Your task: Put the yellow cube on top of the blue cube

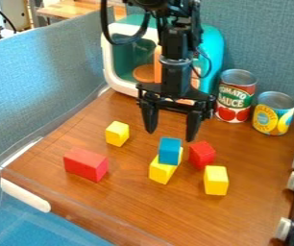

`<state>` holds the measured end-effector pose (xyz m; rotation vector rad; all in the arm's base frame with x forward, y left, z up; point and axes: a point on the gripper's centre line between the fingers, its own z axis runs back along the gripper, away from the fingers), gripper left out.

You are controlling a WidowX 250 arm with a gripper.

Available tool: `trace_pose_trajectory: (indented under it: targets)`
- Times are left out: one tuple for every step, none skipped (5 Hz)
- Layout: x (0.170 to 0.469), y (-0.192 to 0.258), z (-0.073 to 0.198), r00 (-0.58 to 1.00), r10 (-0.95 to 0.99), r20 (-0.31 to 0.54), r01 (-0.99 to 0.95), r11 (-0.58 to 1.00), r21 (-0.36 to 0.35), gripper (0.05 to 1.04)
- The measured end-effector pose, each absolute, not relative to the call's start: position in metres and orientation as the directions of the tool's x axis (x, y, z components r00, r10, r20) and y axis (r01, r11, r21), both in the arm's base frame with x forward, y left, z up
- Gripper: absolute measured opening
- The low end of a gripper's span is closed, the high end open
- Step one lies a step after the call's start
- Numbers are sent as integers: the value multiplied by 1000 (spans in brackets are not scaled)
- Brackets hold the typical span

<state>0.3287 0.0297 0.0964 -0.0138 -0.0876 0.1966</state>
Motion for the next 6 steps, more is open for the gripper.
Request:
trace_pose_trajectory:
  targets:
    - [334,22,94,983,163,86,-162,987,-20,999]
    - [338,11,95,982,159,106,-155,987,-49,999]
    - [343,3,95,976,173,134,-166,984,-62,999]
    - [347,-9,89,973,178,147,-173,984,-43,999]
    - [346,-17,69,978,189,94,-186,982,-43,999]
    - [350,-26,64,981,168,92,-165,985,-43,999]
